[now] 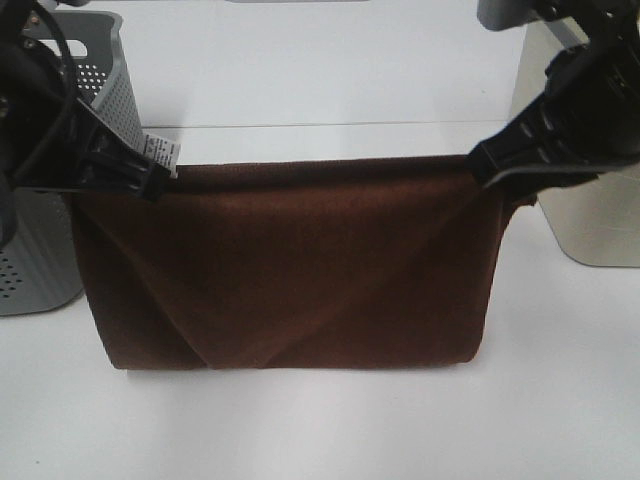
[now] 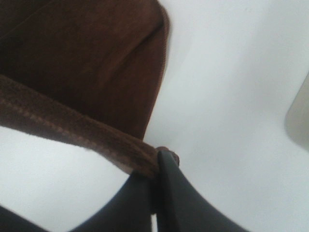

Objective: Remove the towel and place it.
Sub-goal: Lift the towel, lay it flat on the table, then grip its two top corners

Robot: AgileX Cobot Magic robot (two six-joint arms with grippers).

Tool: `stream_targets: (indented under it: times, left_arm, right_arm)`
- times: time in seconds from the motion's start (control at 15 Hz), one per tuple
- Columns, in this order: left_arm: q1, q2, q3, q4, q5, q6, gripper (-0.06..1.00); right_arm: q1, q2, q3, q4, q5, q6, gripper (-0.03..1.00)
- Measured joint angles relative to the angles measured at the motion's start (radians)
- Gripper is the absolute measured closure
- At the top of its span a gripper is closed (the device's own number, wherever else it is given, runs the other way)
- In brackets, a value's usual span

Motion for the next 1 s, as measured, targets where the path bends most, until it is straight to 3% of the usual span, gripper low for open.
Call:
stream_targets:
  times: [0.07,0.13,0.27,0.33,0.4,0.53,0.6,0.87,1.0]
  left_arm:
    - [0.033,0.043,-0.024,0.028,-0.021,-0.005,0.94]
    - [0.135,0.143,-0.1,0.042,-0.085,-0.005,0.94]
    - [0.25,0.256,-0.211,0.048,-0.168,0.018,0.94]
    - [0.25,0.256,-0.211,0.048,-0.168,0.018,0.94]
    - [0.301,0.319,-0.284,0.049,-0.22,0.043,0.94]
    - [0.378,0.43,-0.46,0.05,-0.293,0.063,0.94]
    - [0.427,0.514,-0.684,0.05,-0.307,0.084,0.94]
    - [0.448,0.547,-1.126,0.051,-0.32,0.189,0.94]
    - [0.446,0.545,-1.237,0.048,-0.346,0.212,0.94]
  right_arm:
    - [0.0,0.067,-0.064,-0.048,0.001,0.007,0.97]
    - [-0.001,0.185,-0.206,-0.131,0.001,0.025,0.97]
    - [-0.003,0.314,-0.372,-0.223,0.0,0.053,0.97]
    - [-0.003,0.314,-0.372,-0.223,0.0,0.053,0.97]
    - [-0.003,0.385,-0.479,-0.303,0.0,0.077,0.97]
    - [-0.005,0.51,-0.711,-0.449,0.001,0.11,0.97]
    - [-0.007,0.596,-0.928,-0.53,0.002,0.104,0.97]
    - [-0.007,0.623,-1.33,-0.565,-0.077,0.039,0.97]
    - [-0.005,0.62,-1.432,-0.554,-0.086,0.012,0.97]
